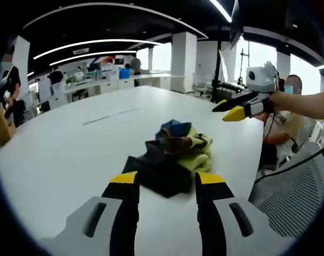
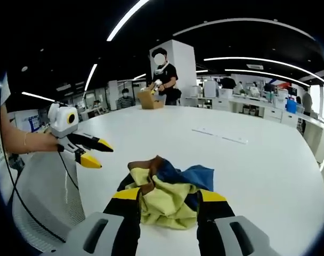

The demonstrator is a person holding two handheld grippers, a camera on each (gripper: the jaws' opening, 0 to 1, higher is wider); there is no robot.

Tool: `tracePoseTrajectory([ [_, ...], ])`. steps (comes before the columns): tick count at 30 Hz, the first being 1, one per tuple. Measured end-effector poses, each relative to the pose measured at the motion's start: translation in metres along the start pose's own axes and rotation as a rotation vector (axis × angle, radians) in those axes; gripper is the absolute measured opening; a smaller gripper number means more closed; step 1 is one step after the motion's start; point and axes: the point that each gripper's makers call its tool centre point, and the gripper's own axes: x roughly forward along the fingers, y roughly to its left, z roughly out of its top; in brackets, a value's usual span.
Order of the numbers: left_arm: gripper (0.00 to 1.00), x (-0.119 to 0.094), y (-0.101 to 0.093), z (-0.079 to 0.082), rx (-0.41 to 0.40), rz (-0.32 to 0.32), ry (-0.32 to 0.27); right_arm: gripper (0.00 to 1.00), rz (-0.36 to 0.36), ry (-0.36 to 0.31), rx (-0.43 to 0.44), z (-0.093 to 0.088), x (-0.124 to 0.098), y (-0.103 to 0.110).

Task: Fold the garment on the visible template until the final outline fits inside the template.

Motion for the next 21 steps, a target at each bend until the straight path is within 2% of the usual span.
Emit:
tracePoseTrajectory([
  [11, 0.32, 0.022, -0.001, 0.001, 0.004, -0.043, 0.012, 0.35, 0.058, 0.032, -0.033, 0.005, 0.025, -0.001],
  [21, 0.3, 0.041, -0.003, -0.001, 0.01, -0.072, 0.044, 0.34, 0.109, 0.069, -0.055, 0.003, 0.047, 0.001],
])
